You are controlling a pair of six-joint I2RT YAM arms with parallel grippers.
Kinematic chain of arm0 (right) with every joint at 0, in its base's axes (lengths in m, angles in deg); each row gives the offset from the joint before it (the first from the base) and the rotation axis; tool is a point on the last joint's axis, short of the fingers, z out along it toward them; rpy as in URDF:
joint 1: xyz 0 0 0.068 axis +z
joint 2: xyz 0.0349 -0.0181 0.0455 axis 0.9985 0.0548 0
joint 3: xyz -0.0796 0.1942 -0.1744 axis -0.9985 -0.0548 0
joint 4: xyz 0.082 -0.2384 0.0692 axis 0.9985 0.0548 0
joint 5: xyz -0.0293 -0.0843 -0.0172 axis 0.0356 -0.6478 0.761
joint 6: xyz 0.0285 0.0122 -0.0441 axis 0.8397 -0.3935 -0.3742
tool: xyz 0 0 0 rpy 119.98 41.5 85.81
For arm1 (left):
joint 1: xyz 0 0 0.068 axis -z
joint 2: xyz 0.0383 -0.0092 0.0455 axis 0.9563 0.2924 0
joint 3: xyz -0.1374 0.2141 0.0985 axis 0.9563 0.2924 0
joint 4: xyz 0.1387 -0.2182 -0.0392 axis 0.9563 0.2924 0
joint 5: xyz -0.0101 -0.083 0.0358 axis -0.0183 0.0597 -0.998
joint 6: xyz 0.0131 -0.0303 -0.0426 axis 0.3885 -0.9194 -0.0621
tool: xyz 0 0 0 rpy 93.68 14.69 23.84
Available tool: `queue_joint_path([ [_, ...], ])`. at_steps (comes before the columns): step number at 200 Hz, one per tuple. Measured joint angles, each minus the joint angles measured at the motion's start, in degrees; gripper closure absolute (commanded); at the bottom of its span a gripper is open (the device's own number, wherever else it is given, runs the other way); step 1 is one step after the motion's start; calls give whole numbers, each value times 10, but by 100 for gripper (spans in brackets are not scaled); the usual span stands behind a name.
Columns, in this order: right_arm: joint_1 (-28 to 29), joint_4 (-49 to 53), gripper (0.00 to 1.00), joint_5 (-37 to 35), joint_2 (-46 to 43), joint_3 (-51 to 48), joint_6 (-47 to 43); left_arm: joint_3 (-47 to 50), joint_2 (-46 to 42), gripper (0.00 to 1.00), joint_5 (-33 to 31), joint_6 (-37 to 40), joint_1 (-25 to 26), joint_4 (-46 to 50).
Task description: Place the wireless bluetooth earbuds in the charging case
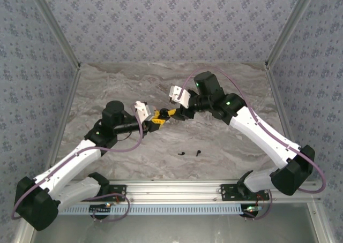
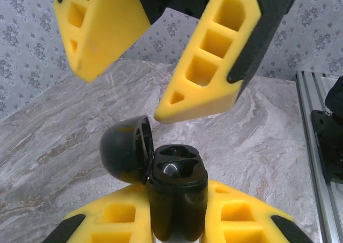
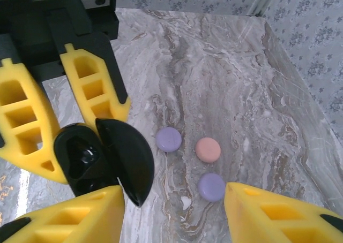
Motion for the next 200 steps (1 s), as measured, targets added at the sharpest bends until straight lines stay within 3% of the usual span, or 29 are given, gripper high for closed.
queue_joint_path([
  [44, -6, 2, 44, 0, -9, 0, 11, 0, 0, 93, -2, -4, 3, 0],
  [74, -22, -1, 32, -20, -55, -15, 62, 14, -6, 94, -25, -23, 3, -15],
  [108, -35, -1, 36, -80, -101, -70, 208, 69, -28, 95, -54, -66, 3, -45],
  [146, -32, 29, 46, -143, -63, -162, 407, 104, -64, 96, -89, -103, 3, -60],
  [200, 66, 38, 50, -210, 6, -254, 622, 132, -110, 96, -130, -121, 3, -71],
])
